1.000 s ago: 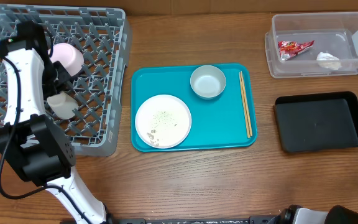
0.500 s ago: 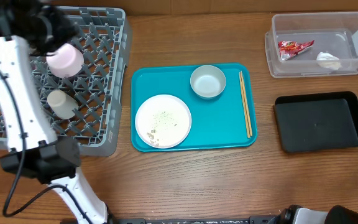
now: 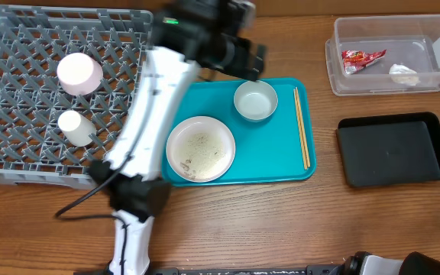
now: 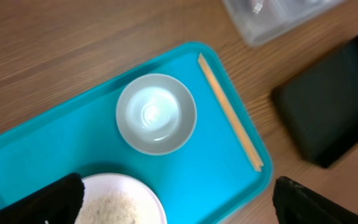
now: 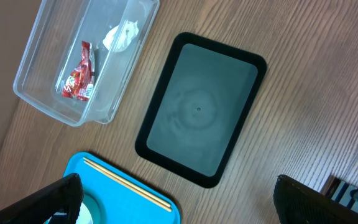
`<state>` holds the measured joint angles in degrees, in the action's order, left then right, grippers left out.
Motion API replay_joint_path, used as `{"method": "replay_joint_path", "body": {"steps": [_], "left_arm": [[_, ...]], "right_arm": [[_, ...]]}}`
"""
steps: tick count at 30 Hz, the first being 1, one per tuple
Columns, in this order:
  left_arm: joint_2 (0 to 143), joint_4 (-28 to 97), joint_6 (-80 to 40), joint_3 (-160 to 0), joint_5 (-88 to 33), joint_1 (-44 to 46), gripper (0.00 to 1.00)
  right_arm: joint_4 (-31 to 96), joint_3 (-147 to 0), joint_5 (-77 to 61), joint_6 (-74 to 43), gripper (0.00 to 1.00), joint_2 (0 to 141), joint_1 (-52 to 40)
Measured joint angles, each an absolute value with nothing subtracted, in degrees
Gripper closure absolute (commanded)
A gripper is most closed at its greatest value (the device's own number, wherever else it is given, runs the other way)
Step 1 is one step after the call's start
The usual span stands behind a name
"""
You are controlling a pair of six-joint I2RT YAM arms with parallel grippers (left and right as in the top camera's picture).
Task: Sort waste into correct bins and load items into the dishwasher
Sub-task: 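Reach the left gripper to the small grey bowl on the tray and grasp it, then carry the grey bowl to the left side of the dish rack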
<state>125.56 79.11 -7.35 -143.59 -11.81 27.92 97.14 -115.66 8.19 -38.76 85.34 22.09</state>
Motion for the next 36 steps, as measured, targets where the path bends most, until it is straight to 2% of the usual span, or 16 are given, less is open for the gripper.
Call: {"method": "replay_joint_path", "body": {"steps": [3,6,8,17,19,20,21,25,28,36], "left_arm": [[131.1,76.8,-4.7,-143.2,-8.2,31.4,0.13],[136.5,75.5,-2.8,-142.7,-6.4,33.8,0.21],[139.9,74.7,-1.8,-142.7,-5.5,35.3,0.31],[148.6,73.5,0.2,-142.4,-0.6,39.7,0.33],[149.6,73.4,0.3,-142.4,1.0,39.8,0.37],[150.1,73.4,0.2,-142.4,1.7,39.8,0.41],[150.6,73.5,0.3,-142.4,2.4,39.7,0.51],[151.5,73.4,0.4,-142.4,3.8,39.6,0.8],[151.5,74.3,0.8,-142.7,4.3,39.6,0.96],[152.1,81.8,-0.1,-155.5,5.0,39.6,0.96]], "right_arm": [[97.1,-115.7,8.2,-38.8,0.0,85.3,22.1],[97.1,-115.7,8.2,-38.8,0.0,85.3,22.1],[97.1,-115.6,8.2,-38.8,0.0,85.3,22.1],[97.1,-115.7,8.2,-38.8,0.0,85.3,22.1],[97.1,-115.7,8.2,-38.8,0.0,85.3,22.1],[97.1,-115.7,8.2,-38.8,0.0,85.3,22.1],[97.2,-115.6,8.2,-38.8,0.0,85.3,22.1],[97.1,-115.7,8.2,-38.8,0.0,85.3,22.1],[97.2,-115.7,8.2,-38.8,0.0,85.3,22.1],[97.2,-115.7,8.2,-38.8,0.0,85.3,22.1]]}}
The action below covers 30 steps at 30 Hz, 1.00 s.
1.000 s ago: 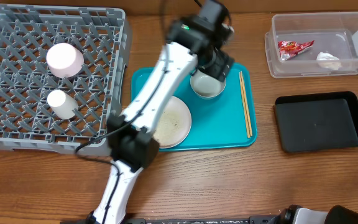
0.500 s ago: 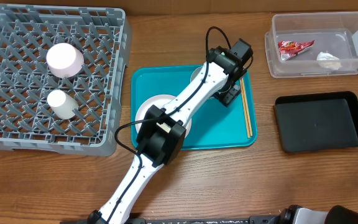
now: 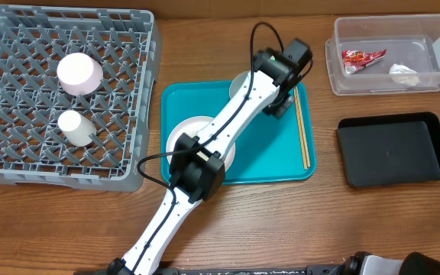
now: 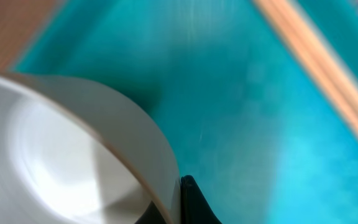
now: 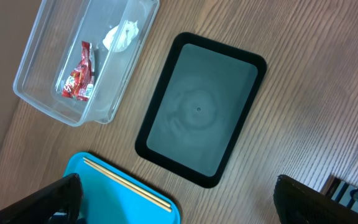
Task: Sort waste into correct bins and load items into the dishwasher
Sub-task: 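Carry the grey bowl to the left side of the dish rack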
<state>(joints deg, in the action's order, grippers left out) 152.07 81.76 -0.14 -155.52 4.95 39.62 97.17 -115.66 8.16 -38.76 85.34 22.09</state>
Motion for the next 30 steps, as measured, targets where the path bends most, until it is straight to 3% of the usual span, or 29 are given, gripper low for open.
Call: {"method": "replay_joint_path", "body": {"steps": [6,10,15,22,30], "left_arm": [[152.0,88.7,-5.3,-175.5,2.4,37.7,0.96],[149.0,89.9,-9.1,-178.6,-6.7,31.1,0.96],[147.8,91.1,-14.0,-178.8,-22.6,12.6,0.96],[147.8,96.2,-18.2,-178.8,-32.3,-17.3,0.96],[147.8,95.1,-16.0,-178.6,-52.9,-36.6,0.96]], "right_arm": [[97.1,-115.7,8.2,-38.8,0.0,85.3,22.1],[97.1,-115.7,8.2,-38.8,0.0,85.3,22.1],[97.1,-115.7,8.2,-38.8,0.0,85.3,22.1],[97.1,-115.6,8.2,-38.8,0.0,85.3,22.1],[97.1,-115.6,8.2,-38.8,0.0,85.3,22.1]]}}
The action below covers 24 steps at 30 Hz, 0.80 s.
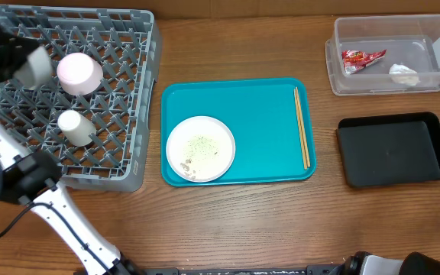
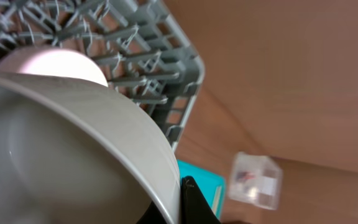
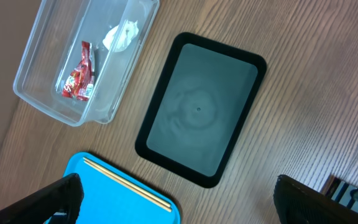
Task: Sort waste into correct bins and load items into the dishwasher
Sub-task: 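Carry the grey bowl to the left side of the dish rack, then lower the grey bowl into the rack and open the left gripper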
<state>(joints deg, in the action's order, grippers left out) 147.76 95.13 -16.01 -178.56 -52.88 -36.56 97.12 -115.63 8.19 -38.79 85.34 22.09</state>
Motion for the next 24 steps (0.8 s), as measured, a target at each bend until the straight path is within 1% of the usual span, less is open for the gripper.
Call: {"method": "replay_joint_path", "body": {"steps": [3,6,12,17,24], "left_arm": [[147.5,94.5,-14.3,-175.6,-59.4,-40.1,0.96],[147.4,92.9,-11.0,-169.2,-67.9,-42.5,0.96],[147.4,90.6,-4.1,-154.8,-82.1,-44.3,0.96],[147.4,87.1,0.2,-144.2,-86.4,-45.2,0.96],[147.4,78.2,2.1,-138.3,-88.2,-45.5,0.96]], "right_arm": [[97.1,-115.6,8.2,-38.8,0.0,85.3,22.1],[97.1,-115.7,8.2,-38.8,0.0,85.3,22.1],[97.1,-115.7,8.2,-38.8,0.0,85.3,22.1],[97.1,-115.7,8.2,-38.8,0.0,85.3,22.1],[97.2,-115.6,8.2,-38.8,0.01,85.3,22.1]]}}
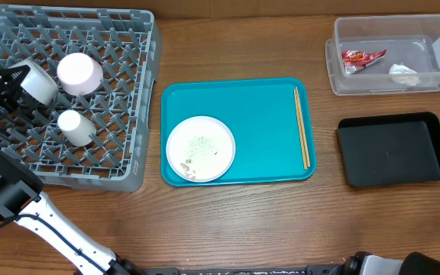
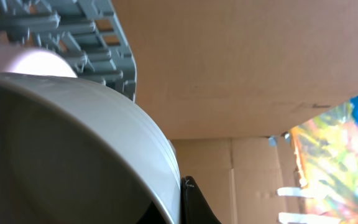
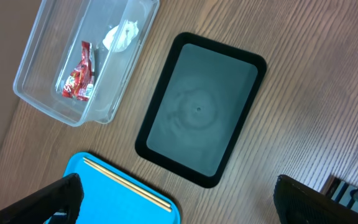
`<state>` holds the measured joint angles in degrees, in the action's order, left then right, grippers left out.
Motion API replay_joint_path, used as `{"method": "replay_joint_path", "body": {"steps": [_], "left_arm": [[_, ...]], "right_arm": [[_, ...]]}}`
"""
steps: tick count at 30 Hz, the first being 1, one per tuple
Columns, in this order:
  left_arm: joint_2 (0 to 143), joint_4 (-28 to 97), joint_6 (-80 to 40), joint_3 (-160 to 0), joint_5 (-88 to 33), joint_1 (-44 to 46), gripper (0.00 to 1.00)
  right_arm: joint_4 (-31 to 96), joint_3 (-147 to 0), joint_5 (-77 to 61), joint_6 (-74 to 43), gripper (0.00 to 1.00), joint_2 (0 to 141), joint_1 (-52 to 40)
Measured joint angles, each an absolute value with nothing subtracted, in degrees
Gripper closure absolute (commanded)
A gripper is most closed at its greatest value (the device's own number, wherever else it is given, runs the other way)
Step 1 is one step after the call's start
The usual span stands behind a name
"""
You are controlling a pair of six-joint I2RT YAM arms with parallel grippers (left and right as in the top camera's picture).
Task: Sort waste into correct bins and load items into the dishwasher
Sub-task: 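Lower the grey bowl into the rack and open the left gripper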
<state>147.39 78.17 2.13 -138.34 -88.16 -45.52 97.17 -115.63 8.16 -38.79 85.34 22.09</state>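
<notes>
My left gripper is shut on the small grey bowl, holding it tilted over the left side of the grey dish rack. The bowl fills the left wrist view, with one fingertip against its rim. A pink cup and a white cup lie in the rack. On the teal tray are a white plate with crumbs and wooden chopsticks. My right gripper hangs open, high above the table's right end.
A clear bin at the back right holds a red wrapper and a white tissue. In front of it sits an empty black bin. A cardboard wall stands behind the rack.
My left gripper, still holding the bowl, has shifted slightly nearer and lower over the rack's left side, and the wrist has tilted more. The right arm has not moved.
My left gripper was open above the grey bowl on the teal tray. Then it was down at the bowl with a finger at its rim. Then the bowl was off the tray, held over the rack's left side, where it remains.
</notes>
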Motion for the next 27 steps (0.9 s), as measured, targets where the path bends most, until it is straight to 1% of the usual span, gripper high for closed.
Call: {"method": "replay_joint_path", "body": {"steps": [3,8,12,18,24,27], "left_arm": [[147.4,75.0,2.3,-138.3,-88.4,-45.4,0.96],[147.4,74.0,3.4,-138.3,-88.6,-44.9,0.96],[147.4,74.0,3.6,-138.3,-88.4,-44.2,0.96],[147.4,75.6,4.2,-138.3,-83.3,-43.7,0.96],[147.4,76.1,4.5,-138.3,-82.3,-44.3,0.96],[147.4,77.2,4.4,-138.3,-82.3,-44.4,0.86]], "right_arm": [[97.1,-115.6,8.2,-38.8,0.0,85.3,22.1],[97.1,-115.7,8.2,-38.8,0.0,85.3,22.1],[97.1,-115.7,8.2,-38.8,0.0,85.3,22.1],[97.1,-115.6,8.2,-38.8,0.0,85.3,22.1],[97.1,-115.6,8.2,-38.8,0.0,85.3,22.1],[97.1,-115.6,8.2,-38.8,0.01,85.3,22.1]]}}
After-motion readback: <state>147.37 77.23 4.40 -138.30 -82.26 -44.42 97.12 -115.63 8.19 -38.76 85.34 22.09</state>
